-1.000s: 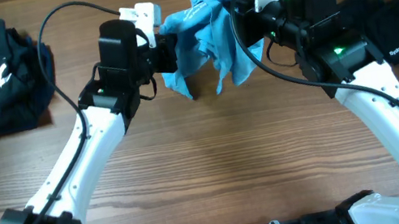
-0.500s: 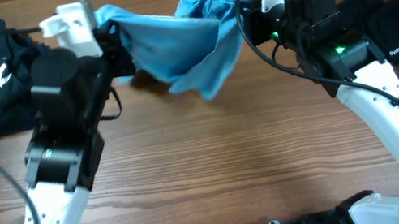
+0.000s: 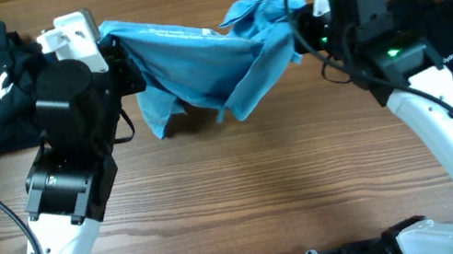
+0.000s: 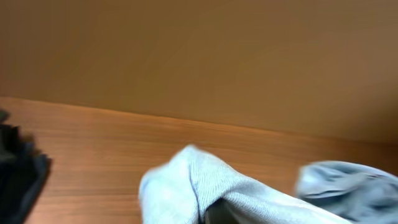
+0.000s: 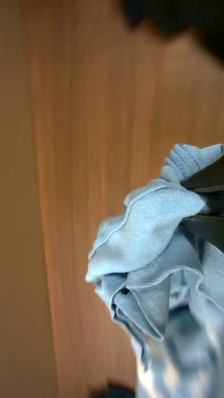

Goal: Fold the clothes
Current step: 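Grasp the shirt's other edge with the left gripper and stretch it apart, then lay the stretched blue T-shirt flat on the table center with both grippers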

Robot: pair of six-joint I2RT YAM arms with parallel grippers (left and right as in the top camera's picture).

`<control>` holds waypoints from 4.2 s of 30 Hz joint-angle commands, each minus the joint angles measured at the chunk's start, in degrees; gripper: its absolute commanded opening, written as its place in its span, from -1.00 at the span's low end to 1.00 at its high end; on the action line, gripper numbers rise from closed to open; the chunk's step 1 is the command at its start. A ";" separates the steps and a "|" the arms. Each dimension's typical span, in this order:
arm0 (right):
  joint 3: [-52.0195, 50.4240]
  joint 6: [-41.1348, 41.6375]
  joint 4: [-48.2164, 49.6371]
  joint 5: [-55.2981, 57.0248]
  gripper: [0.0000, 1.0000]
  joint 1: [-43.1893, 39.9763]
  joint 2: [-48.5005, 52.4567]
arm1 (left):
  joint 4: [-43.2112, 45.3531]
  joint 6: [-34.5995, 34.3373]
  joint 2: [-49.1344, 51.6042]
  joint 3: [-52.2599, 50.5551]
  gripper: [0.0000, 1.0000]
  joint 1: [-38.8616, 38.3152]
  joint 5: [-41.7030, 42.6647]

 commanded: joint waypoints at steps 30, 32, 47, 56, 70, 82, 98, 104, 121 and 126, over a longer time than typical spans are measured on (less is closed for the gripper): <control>7.32 -6.08 -3.96 -7.04 -0.91 -11.08 -16.79 | -4.48 -5.25 -12.46 2.86 -0.92 -2.64 -10.56; 7.32 -5.73 -5.66 -7.02 -0.92 -11.08 -18.38 | -6.64 -5.27 -15.41 2.86 -0.92 -3.80 -10.56; 7.21 -1.29 -24.09 -10.45 -0.91 -11.08 -16.33 | -24.22 -14.25 -13.88 2.84 -0.92 -6.84 -7.10; 7.21 -1.40 -24.26 -10.43 -0.91 -11.08 -6.99 | -22.01 -14.21 4.83 2.84 -0.92 -6.82 -7.26; 6.80 -1.77 -11.89 -10.43 -0.92 -11.08 8.11 | -9.94 -14.21 21.53 2.84 -0.92 -6.73 -13.88; 6.80 -3.34 16.31 -10.43 0.49 -11.08 20.55 | 3.45 -14.19 24.63 2.84 1.00 -4.07 -21.49; 6.40 -3.52 -4.92 -10.21 0.99 -11.08 17.84 | -6.43 -13.99 24.52 2.84 0.98 -4.07 0.52; 3.72 -3.26 -9.60 -10.69 0.98 -11.08 18.12 | -9.01 -10.93 26.14 2.84 0.54 -8.11 1.05; -10.25 -3.67 2.95 -14.97 0.23 -11.08 18.27 | -7.91 -10.99 36.63 2.84 0.10 -8.68 1.07; -14.51 -3.21 9.27 -14.95 0.23 -11.08 19.19 | -7.72 -10.99 36.63 2.84 0.10 -8.66 1.07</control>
